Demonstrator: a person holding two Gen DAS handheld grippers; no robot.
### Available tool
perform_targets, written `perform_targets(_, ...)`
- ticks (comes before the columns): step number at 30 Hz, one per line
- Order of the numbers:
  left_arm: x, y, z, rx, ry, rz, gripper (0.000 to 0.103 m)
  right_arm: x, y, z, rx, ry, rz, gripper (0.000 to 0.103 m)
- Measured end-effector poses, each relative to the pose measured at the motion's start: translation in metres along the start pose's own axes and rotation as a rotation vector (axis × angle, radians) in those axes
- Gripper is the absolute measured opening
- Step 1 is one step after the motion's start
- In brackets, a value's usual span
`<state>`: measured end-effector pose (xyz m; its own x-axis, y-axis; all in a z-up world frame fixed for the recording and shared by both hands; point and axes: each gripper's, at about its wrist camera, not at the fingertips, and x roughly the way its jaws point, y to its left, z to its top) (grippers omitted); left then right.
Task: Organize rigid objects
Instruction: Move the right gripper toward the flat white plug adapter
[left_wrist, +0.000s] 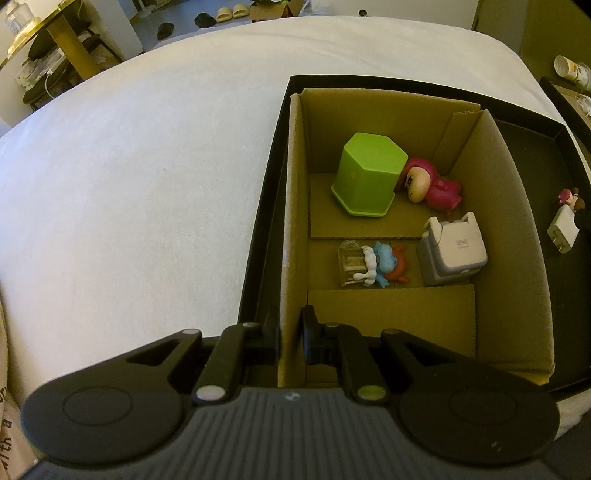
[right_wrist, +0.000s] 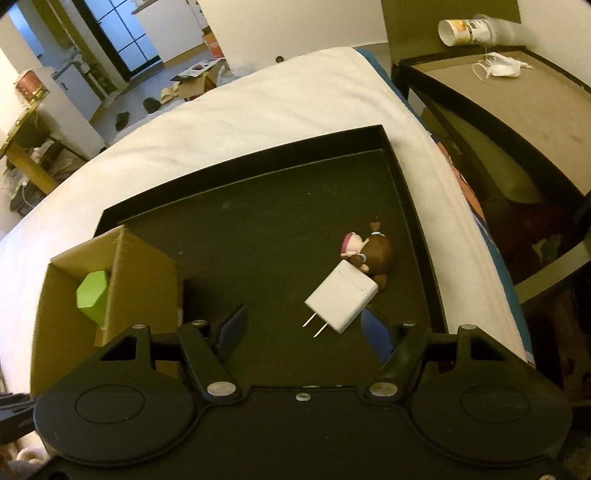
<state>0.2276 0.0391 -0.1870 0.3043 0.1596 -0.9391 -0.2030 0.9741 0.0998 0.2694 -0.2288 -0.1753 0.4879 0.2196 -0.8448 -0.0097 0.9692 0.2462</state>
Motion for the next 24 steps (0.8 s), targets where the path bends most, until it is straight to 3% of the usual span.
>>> perform_targets(5,-0.001,-0.001,0.0,0.003,-0.005,0.006,0.011,0.014,-0.01,0.005,0.037,0.019,-0.017,0.059)
perform_targets(24,-0.001,0.0,0.0,0.0,-0.007,0.004,0.011,0.045,-0.001,0.008,-0.013,0.072,-0.13,0.05)
